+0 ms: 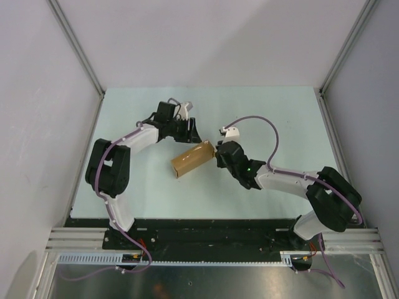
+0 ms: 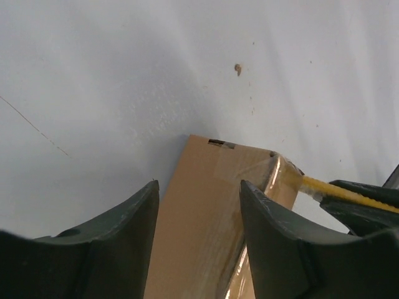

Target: Unpack the express box

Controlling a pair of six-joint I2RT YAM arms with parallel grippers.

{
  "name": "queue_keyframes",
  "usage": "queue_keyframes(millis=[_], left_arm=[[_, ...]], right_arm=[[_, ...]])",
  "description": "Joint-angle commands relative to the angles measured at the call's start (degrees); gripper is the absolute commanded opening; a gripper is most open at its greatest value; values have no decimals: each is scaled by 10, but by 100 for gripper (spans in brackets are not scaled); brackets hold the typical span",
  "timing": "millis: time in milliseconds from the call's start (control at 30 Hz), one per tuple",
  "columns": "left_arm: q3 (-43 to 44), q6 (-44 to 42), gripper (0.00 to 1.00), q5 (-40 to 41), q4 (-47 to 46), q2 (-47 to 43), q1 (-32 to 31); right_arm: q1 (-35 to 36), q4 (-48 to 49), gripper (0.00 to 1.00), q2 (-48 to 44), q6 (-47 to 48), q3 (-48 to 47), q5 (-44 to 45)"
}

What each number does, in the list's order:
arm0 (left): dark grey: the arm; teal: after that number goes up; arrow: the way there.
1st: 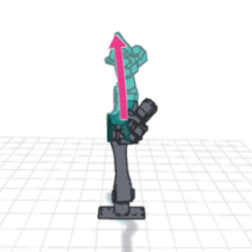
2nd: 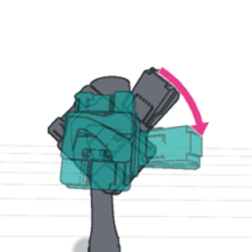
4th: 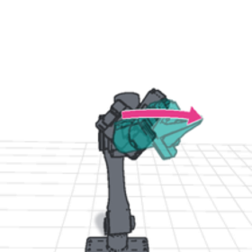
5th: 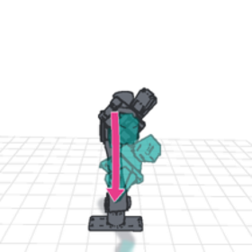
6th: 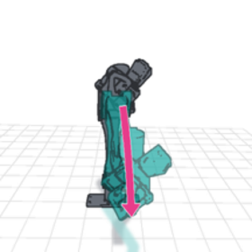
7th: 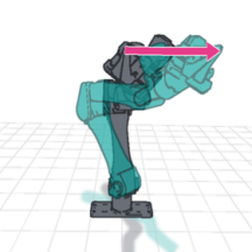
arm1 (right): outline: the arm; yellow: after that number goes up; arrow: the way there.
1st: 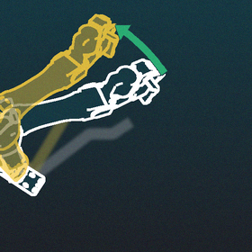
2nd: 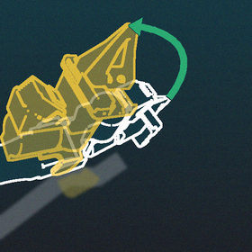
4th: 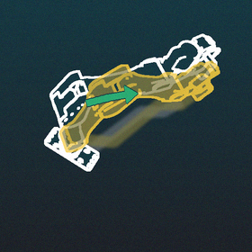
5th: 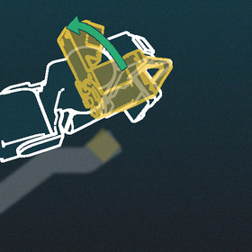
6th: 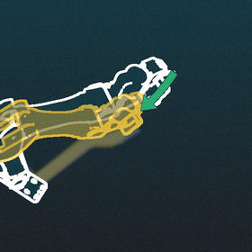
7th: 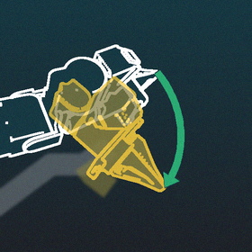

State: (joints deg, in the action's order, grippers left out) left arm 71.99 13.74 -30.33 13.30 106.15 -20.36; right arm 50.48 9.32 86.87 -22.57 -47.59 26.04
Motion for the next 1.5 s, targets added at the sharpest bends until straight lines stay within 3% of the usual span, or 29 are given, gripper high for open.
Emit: queue_keyframes(millis=[0,167,333,467,667,1000,1133,1467], left_arm=[[19,-28,61,0,1,-53,-6],[36,-33,73,87,8,-80,-6],[33,-69,87,35,7,-103,-8],[8,-126,92,-8,8,-110,-21],[-16,-209,94,-23,10,-98,-55],[-6,-258,94,104,31,-54,-104],[-10,-267,91,170,31,-48,-121],[-83,-361,77,194,-8,-101,-158]], right_arm=[[-13,25,0,-33,-23,0,-28],[-20,5,0,-49,-35,0,-40],[-35,-29,0,-64,-65,0,-55],[-55,-55,0,-77,-85,0,-89],[-72,-110,0,-115,-84,0,-127],[-115,-129,0,-177,-73,22,-187],[-132,-128,0,-183,-71,28,-211],[-169,-99,0,-186,-79,34,-254]])
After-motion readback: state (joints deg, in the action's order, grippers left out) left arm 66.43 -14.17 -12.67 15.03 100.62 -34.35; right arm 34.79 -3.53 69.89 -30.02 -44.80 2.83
